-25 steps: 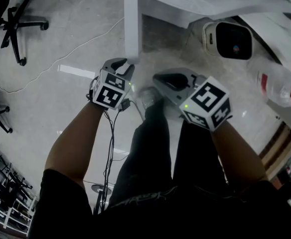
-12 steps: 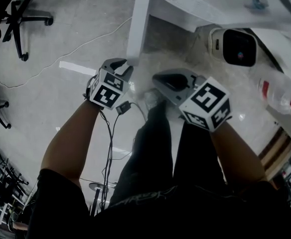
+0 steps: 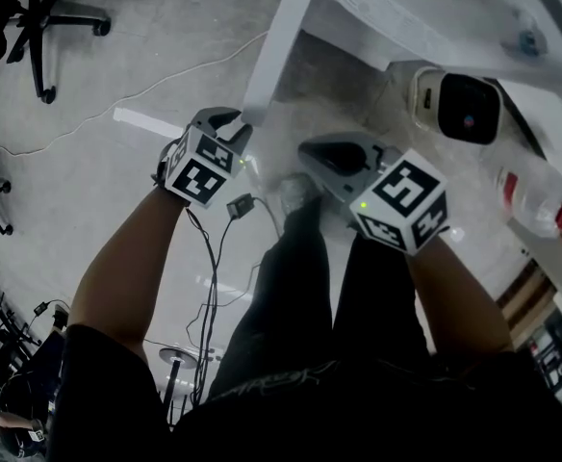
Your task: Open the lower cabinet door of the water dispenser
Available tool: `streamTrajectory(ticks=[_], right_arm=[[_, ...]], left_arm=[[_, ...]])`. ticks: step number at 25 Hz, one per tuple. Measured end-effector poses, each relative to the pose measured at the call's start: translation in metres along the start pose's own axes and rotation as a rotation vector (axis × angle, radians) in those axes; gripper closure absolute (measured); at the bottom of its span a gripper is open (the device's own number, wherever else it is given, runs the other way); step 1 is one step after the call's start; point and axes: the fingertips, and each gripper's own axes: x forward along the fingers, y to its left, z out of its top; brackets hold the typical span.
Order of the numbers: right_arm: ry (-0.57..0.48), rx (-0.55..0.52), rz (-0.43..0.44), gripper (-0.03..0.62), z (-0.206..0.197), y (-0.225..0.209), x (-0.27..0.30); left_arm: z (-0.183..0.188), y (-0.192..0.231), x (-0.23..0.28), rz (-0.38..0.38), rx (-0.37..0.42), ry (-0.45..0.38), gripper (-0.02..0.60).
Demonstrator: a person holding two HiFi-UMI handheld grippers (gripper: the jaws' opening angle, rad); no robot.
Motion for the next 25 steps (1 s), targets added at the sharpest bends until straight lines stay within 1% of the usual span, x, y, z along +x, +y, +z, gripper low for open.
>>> streamTrajectory(ticks=[8, 13, 19, 25], right_arm=[[0.007, -0.004, 0.010, 0.582, 0.010, 0.000, 0.012], [0.015, -0.006, 0.013, 0.582, 0.014, 0.001, 0.019], [0.011, -0.012, 0.012, 0.582, 0.023, 0.004, 0.024], [-0.008, -0.023, 0.000, 0.582, 0.029, 0.006, 0.028]], left_arm=[[-0.009, 0.023, -0.008, 0.009, 0.052, 0.027, 0.482], [-0.013, 0.036, -0.013, 0.025, 0.047, 0.036, 0.482], [-0.016, 0.048, -0.017, 0.039, 0.062, 0.053, 0.482], [-0.020, 0.058, -0.022, 0.053, 0.027, 0.045, 0.485]])
